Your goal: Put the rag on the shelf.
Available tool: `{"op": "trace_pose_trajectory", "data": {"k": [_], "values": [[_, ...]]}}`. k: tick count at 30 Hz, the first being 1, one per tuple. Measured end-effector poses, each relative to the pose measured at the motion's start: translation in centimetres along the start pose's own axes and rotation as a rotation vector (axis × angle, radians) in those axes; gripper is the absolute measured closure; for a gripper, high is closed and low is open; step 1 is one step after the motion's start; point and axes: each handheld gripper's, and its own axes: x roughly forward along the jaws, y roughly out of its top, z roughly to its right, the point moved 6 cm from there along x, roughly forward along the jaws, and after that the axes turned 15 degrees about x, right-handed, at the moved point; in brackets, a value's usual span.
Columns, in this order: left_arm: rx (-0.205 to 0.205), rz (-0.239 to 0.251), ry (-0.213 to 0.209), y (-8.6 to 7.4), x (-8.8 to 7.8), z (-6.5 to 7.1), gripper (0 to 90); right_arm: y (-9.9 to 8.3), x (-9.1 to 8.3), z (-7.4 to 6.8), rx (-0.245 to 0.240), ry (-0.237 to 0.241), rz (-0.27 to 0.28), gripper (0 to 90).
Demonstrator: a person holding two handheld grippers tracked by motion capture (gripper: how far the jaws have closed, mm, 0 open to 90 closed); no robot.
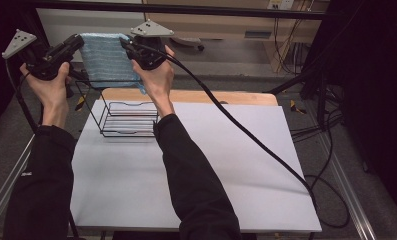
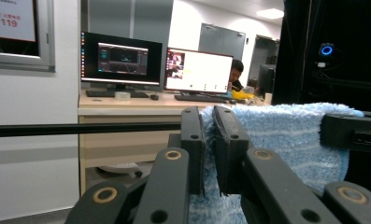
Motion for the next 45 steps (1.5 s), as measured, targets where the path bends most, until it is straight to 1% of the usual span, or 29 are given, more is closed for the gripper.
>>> {"op": "trace_pose_trajectory", "data": {"k": [2,5,8,9,13,17,20,22,24,28,30,31,33,35,37,43,45], "values": [[-0.003,-0.009,-0.009,-0.5,-0.1,0.2,82.9,-0.7,-0.2,0.1,0.012,0.006,-0.010,80.8],[-0.006,-0.023,-0.020,-1.1,-0.3,0.3,82.8,-1.2,-0.2,0.2,0.014,0.008,-0.016,80.8],[-0.002,-0.038,-0.031,-1.5,-0.4,0.6,82.8,-1.9,-0.4,0.5,0.028,0.012,-0.032,80.8],[0.001,-0.048,-0.032,-1.7,-0.4,0.7,82.8,-1.9,-0.4,0.5,0.028,0.012,-0.032,80.8],[0.002,-0.069,-0.040,-2.3,-0.7,0.9,82.9,-2.8,-0.6,0.5,0.030,0.021,-0.047,80.8],[0.011,-0.075,-0.049,-2.6,-1.3,1.1,82.8,-3.2,-0.8,0.5,0.037,0.030,-0.049,80.7],[0.010,-0.084,-0.050,-2.9,-1.6,1.1,82.8,-3.6,-0.9,0.3,0.035,0.034,-0.054,80.7],[0.005,-0.080,-0.054,-3.1,-1.8,1.1,82.8,-3.7,-0.9,0.1,0.034,0.037,-0.056,80.7],[0.007,-0.077,-0.060,-3.3,-2.1,1.1,82.8,-3.9,-1.0,-0.1,0.023,0.044,-0.065,80.5],[0.020,-0.074,-0.072,-3.4,-2.8,1.2,82.8,-4.1,-1.3,-0.5,0.028,0.056,-0.073,80.3],[0.028,-0.081,-0.075,-3.5,-3.0,1.3,82.8,-4.2,-1.4,-0.7,0.033,0.060,-0.079,80.3],[0.032,-0.084,-0.077,-3.6,-3.1,1.3,82.8,-4.3,-1.5,-0.8,0.026,0.063,-0.087,80.1],[0.034,-0.094,-0.092,-3.8,-3.4,1.4,82.7,-4.6,-1.6,-0.8,0.030,0.065,-0.101,79.9],[0.036,-0.097,-0.096,-3.8,-3.5,1.5,82.7,-4.9,-1.7,-0.8,0.032,0.069,-0.114,79.9],[0.048,-0.110,-0.104,-3.9,-3.7,1.6,82.7,-5.0,-1.8,-0.8,0.030,0.071,-0.118,79.8],[0.048,-0.136,-0.123,-3.9,-4.1,1.7,82.5,-5.4,-2.3,-1.1,0.026,0.090,-0.136,79.7],[0.047,-0.146,-0.126,-4.0,-4.3,1.8,82.4,-5.6,-2.4,-1.2,0.015,0.096,-0.145,79.6]]}}
